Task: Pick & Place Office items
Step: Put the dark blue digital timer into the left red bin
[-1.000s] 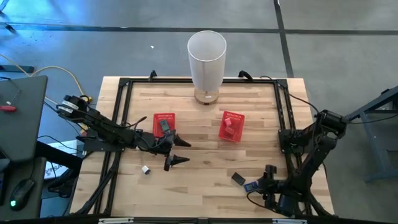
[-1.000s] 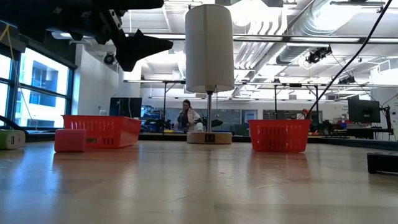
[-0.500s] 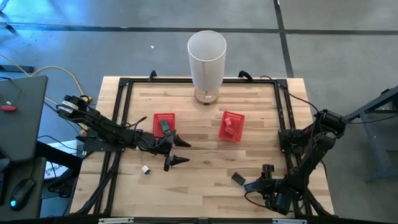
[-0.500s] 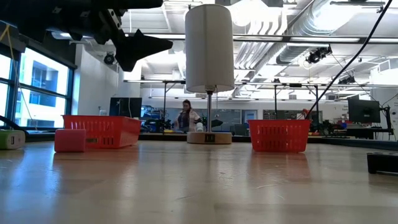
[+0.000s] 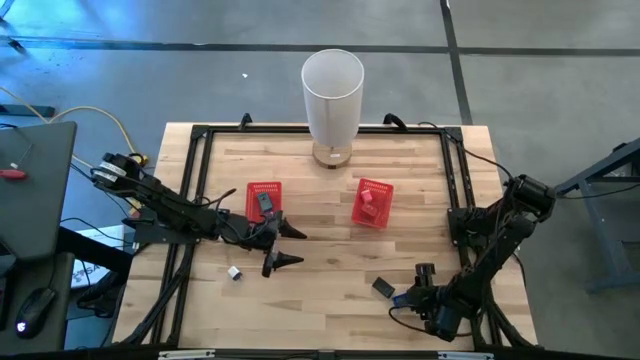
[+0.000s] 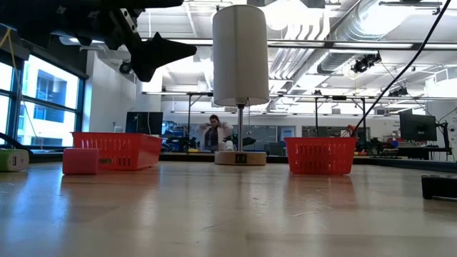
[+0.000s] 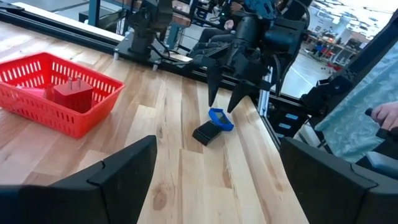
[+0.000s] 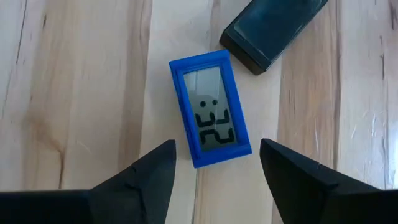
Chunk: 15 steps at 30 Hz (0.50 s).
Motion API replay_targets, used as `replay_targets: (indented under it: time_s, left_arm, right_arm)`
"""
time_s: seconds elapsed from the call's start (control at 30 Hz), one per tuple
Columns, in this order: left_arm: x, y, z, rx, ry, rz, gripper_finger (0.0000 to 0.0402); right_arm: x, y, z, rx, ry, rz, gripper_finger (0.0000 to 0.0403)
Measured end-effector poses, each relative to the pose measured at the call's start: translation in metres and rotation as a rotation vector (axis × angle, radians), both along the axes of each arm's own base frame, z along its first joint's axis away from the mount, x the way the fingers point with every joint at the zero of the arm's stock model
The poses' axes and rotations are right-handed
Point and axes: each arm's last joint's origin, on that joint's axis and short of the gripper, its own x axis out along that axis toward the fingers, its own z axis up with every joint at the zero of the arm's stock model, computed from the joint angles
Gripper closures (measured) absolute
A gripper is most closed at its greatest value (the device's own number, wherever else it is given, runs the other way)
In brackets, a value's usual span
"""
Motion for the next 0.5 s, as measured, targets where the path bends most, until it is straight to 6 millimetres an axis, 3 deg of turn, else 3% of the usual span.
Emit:
replay_targets:
  time_s: [0.5]
  left_arm:
    - [-0.0001, 0.0000, -0.0008, 0.006, 0.007, 0.000, 0.0069]
  right_arm:
    - [0.0096, -0.0011, 0.0010, 0.026, -0.022, 0.012, 0.0182]
